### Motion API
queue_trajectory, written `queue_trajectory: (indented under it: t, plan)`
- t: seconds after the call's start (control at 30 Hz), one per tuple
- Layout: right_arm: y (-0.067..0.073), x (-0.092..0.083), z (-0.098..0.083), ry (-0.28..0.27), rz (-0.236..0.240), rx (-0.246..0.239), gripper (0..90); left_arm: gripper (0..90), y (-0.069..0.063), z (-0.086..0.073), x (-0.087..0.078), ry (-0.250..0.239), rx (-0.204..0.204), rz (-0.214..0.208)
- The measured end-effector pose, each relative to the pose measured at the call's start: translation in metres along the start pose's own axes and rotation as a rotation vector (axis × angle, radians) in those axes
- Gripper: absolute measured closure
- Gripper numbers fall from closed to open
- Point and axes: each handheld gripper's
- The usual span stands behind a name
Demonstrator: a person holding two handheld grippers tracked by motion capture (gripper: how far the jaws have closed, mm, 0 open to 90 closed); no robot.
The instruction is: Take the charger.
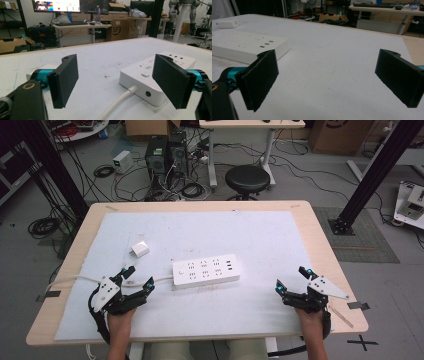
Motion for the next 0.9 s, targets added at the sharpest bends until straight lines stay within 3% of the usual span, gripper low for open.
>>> queue_trajectory:
  t: [0.23,0.37,0.43,0.47,0.53,0.63,0.77,0.9]
  plan:
    - [0.000,0.001,0.001,0.002,-0.003,-0.019,4.9,21.1,0.001,0.001,0.003,0.028,-0.004,-0.014]
    - [0.000,0.001,0.001,0.002,0.004,-0.016,4.9,21.1,0.001,0.001,0.003,0.030,-0.007,0.000]
    - [-0.001,0.001,0.001,0.006,0.007,-0.003,4.9,21.1,0.002,0.001,0.004,0.036,-0.019,0.018]
    - [-0.002,0.002,0.002,0.015,0.015,0.009,4.9,21.1,0.003,0.002,0.005,0.043,-0.048,0.020]
    - [-0.005,0.004,0.003,0.034,0.025,0.031,4.9,21.1,0.004,0.006,0.008,0.043,-0.070,0.009]
    - [-0.009,0.009,0.004,0.041,0.035,0.028,4.9,21.0,0.001,0.019,0.015,0.026,-0.037,-0.003]
    - [-0.015,0.013,0.004,0.082,0.031,0.060,4.9,21.1,0.002,0.041,0.030,0.040,0.012,-0.069]
    - [-0.016,0.013,0.003,0.082,0.020,0.078,4.9,21.1,0.007,0.062,0.044,0.058,0.057,-0.133]
Point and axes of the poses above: each handheld gripper's, and its own axes: x roughly forward along the jaws, z roughly out of its top, y roughly to its left, and after that the axes turned 11 degrees about -y, right-handed
